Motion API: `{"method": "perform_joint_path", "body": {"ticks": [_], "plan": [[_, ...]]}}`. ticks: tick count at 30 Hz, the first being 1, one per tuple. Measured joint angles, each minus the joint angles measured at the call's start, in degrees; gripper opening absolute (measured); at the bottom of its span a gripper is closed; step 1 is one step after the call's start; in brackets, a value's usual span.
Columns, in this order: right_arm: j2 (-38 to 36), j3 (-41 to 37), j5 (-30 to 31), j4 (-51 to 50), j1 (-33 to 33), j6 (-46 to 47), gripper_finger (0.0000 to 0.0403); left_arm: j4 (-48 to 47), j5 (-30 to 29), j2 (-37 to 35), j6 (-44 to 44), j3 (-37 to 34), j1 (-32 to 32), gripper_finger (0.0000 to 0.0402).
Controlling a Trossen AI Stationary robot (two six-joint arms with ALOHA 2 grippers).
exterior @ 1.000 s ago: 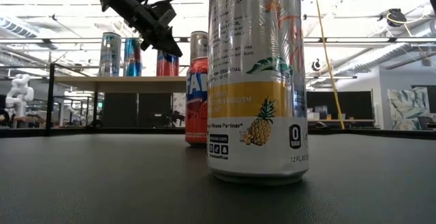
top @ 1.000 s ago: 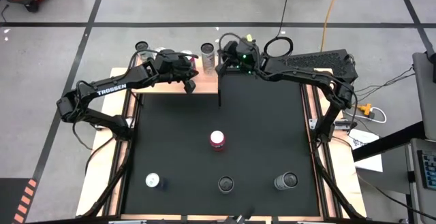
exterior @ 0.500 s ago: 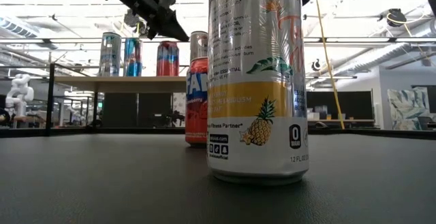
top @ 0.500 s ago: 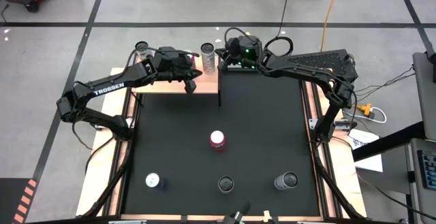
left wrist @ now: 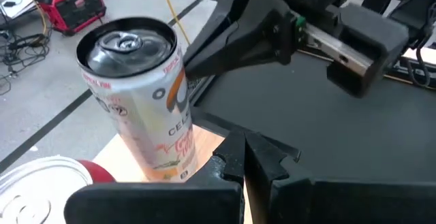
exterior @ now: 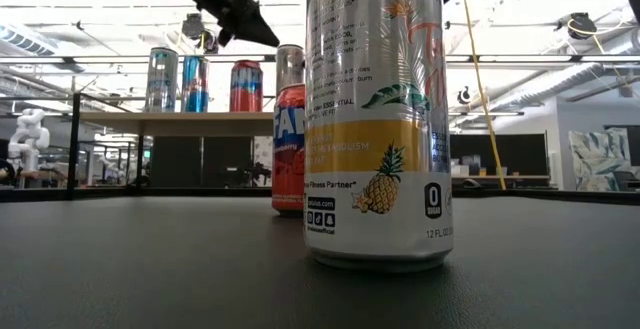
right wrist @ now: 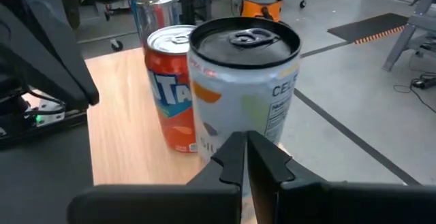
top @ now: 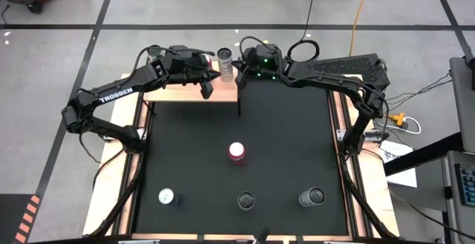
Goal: Place canned beverage on shelf
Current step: Put the top white-yellow soda can on the shelf, then put the red soda can aligned with the other red soda can on the shelf
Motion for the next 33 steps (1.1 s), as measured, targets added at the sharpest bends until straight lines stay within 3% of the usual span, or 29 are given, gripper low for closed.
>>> {"method": "perform_joint_path", "body": {"ticks": [7,13,24,33], "plan": [[0.0,0.0,0.3,-1.0,0.6,0.4,0.0,-0.5,-0.6,0.0,0.0,0.3,0.0,0.0001],[-1.2,0.0,3.4,-6.9,1.3,-0.3,0.0,-4.7,-6.1,-3.1,2.9,0.3,0.2,0.0001],[-13.5,0.0,3.2,-27.8,4.5,-2.9,0.0,-12.5,-7.2,-14.6,2.5,0.3,0.2,0.0001],[-22.9,0.0,3.2,-40.3,6.6,5.9,0.0002,-23.6,-7.2,-20.2,2.4,0.3,0.2,0.0001]]}}
